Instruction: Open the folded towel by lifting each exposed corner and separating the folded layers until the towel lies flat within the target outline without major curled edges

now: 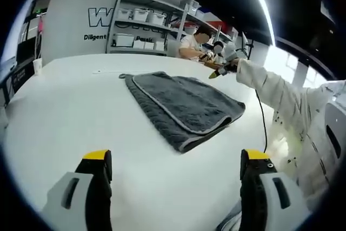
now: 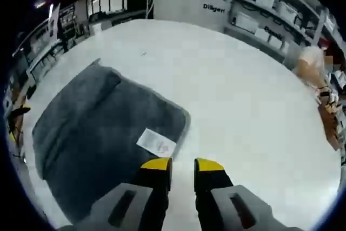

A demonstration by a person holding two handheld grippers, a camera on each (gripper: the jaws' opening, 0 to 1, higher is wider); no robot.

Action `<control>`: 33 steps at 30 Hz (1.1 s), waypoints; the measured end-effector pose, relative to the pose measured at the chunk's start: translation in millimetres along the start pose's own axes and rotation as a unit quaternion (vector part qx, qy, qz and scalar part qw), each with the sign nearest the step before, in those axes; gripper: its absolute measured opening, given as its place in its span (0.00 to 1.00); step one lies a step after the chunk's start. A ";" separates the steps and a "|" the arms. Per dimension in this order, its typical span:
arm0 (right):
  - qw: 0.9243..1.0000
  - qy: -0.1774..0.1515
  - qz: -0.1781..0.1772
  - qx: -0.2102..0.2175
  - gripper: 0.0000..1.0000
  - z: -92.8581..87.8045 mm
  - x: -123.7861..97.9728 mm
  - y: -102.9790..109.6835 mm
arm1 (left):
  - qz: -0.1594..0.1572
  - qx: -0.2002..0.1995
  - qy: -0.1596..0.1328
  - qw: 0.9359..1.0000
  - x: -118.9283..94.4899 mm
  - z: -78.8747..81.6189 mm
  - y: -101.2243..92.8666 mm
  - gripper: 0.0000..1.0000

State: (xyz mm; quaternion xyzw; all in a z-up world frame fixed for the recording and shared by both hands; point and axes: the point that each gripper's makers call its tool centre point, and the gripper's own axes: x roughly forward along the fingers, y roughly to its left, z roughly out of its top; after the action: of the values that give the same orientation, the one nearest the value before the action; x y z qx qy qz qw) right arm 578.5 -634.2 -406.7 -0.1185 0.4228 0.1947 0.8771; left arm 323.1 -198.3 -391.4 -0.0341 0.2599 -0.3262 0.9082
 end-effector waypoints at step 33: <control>0.997 0.067 -0.016 -0.044 0.00 16.6 60.0 -8.9 | 0.011 -0.006 0.005 1.000 7.0 3.3 1.6 0.97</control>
State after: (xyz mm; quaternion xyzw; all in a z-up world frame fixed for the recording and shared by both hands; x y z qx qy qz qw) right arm 627.9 -621.5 -443.4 -0.1766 0.4700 0.1903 0.8436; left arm 330.2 -201.6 -392.1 -0.0348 0.2672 -0.3149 0.9101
